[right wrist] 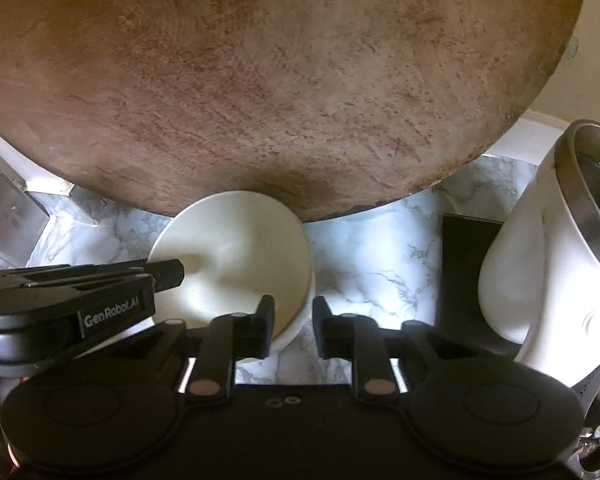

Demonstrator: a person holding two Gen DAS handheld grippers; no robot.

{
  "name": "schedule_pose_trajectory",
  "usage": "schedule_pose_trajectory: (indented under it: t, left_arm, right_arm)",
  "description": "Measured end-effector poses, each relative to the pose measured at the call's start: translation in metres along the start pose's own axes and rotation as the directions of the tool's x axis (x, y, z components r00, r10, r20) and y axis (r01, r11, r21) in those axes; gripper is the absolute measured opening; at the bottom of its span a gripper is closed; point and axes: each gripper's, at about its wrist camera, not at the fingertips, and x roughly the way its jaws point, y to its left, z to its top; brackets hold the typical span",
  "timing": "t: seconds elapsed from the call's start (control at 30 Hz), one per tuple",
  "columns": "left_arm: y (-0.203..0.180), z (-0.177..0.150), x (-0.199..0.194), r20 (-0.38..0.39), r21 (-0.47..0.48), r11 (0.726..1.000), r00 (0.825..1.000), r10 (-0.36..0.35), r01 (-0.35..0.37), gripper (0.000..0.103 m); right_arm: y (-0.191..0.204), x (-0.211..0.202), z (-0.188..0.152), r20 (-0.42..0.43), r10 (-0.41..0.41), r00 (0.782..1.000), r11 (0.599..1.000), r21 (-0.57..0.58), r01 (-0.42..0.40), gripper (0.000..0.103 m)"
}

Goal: Organize plates and bowls
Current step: 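Close both grippers on the cream bowl rim, then lift the cream bowl and carry it toward the pink bowl stack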

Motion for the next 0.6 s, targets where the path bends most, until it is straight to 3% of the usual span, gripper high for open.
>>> schedule_pose_trajectory:
  t: [0.37,0.6]
  left_arm:
    - [-0.002,-0.003,-0.006,0.010,0.021,1.000,1.000,-0.001,0.001,0.006]
    - [-0.004,-0.006,-0.033,0.039,0.036,0.999,0.999,-0.006,0.004,0.006]
  right_arm:
    - [0.005,-0.004,-0.006,0.027,-0.042,0.999,0.999,-0.032,0.042,0.013]
    - [0.009,-0.031,-0.012,0.057,-0.028,0.998,0.999,-0.031,0.030,0.013]
